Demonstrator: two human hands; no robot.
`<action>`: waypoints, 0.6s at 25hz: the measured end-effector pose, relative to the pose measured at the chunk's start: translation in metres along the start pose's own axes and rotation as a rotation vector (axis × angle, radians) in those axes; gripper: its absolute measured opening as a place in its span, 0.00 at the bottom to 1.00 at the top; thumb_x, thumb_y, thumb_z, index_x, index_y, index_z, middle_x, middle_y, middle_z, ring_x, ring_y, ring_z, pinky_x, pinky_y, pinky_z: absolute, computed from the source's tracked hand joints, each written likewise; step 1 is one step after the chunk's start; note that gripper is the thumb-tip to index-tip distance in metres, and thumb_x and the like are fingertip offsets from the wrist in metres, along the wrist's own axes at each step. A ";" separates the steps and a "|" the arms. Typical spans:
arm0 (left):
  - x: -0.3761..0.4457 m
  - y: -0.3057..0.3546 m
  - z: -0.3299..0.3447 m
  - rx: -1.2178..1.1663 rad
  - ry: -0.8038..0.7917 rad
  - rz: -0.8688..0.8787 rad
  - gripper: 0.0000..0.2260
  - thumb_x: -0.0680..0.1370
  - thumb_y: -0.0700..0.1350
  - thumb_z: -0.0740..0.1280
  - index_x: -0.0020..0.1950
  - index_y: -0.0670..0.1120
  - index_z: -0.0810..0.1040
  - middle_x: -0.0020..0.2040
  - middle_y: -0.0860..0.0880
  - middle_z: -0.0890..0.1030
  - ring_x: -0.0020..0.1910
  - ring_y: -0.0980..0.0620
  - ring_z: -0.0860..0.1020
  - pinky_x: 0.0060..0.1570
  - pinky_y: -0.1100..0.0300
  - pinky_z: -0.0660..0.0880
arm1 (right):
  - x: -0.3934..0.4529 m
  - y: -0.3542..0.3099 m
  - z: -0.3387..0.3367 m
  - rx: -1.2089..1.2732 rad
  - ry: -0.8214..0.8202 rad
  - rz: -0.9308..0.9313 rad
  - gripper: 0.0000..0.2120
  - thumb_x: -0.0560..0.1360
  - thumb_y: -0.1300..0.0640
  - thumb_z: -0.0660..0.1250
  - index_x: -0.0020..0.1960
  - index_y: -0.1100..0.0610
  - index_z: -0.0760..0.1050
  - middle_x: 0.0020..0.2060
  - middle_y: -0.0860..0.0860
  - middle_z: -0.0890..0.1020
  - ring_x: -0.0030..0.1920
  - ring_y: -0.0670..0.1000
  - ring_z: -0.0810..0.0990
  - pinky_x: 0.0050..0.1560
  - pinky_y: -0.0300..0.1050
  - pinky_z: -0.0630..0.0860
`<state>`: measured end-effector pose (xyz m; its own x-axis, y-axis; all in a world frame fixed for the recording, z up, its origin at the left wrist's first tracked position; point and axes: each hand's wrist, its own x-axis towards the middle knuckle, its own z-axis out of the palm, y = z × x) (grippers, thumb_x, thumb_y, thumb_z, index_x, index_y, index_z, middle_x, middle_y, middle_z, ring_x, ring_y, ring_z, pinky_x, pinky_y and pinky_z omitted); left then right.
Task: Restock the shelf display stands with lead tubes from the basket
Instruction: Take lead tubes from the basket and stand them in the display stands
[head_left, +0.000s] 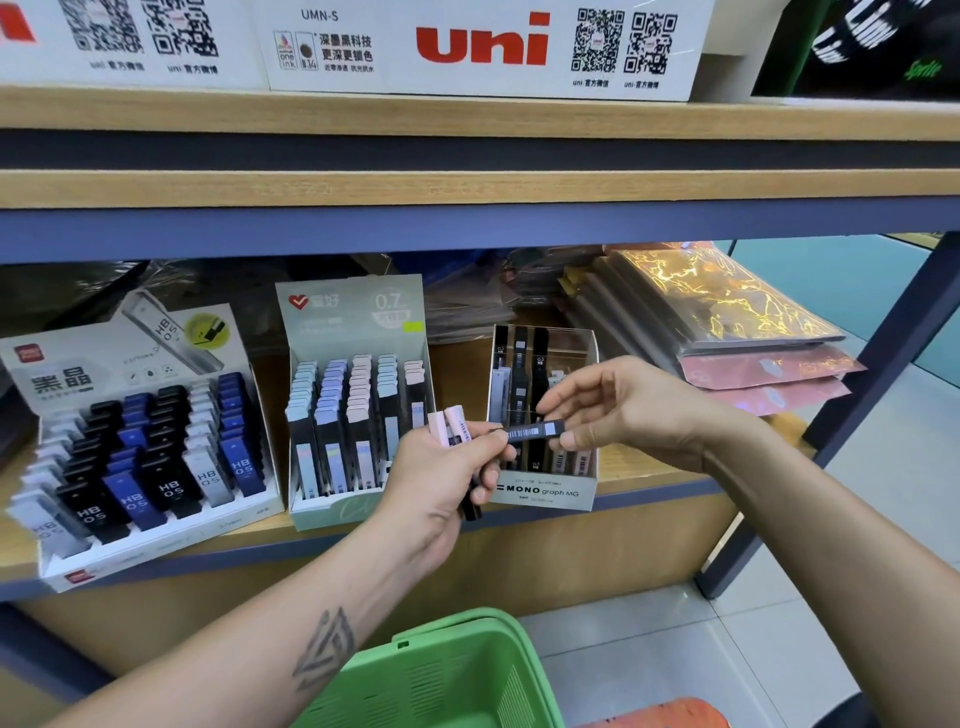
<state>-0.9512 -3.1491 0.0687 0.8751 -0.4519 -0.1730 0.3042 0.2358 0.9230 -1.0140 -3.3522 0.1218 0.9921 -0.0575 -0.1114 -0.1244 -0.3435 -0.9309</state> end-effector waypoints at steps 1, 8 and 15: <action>0.000 0.000 0.000 -0.007 0.003 -0.004 0.05 0.78 0.31 0.68 0.52 0.33 0.78 0.37 0.39 0.81 0.25 0.55 0.70 0.22 0.66 0.63 | 0.000 0.000 0.000 0.012 -0.003 -0.003 0.18 0.67 0.74 0.76 0.55 0.62 0.83 0.49 0.62 0.85 0.53 0.68 0.83 0.59 0.61 0.80; -0.001 0.002 -0.002 -0.027 -0.003 -0.023 0.04 0.77 0.31 0.69 0.51 0.33 0.79 0.39 0.37 0.82 0.26 0.54 0.70 0.22 0.66 0.63 | 0.003 -0.001 0.005 0.105 0.021 -0.012 0.14 0.69 0.73 0.74 0.54 0.64 0.83 0.47 0.63 0.85 0.48 0.60 0.85 0.52 0.49 0.83; -0.007 0.006 0.000 -0.023 -0.081 -0.079 0.06 0.78 0.33 0.68 0.54 0.32 0.79 0.36 0.40 0.82 0.25 0.54 0.70 0.22 0.66 0.63 | 0.025 -0.024 0.001 -0.110 0.598 -0.258 0.11 0.72 0.64 0.76 0.54 0.57 0.83 0.44 0.50 0.86 0.45 0.47 0.85 0.49 0.40 0.82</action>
<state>-0.9558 -3.1447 0.0757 0.8153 -0.5374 -0.2155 0.3802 0.2161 0.8993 -0.9862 -3.3449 0.1408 0.8146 -0.4607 0.3525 0.0836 -0.5081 -0.8572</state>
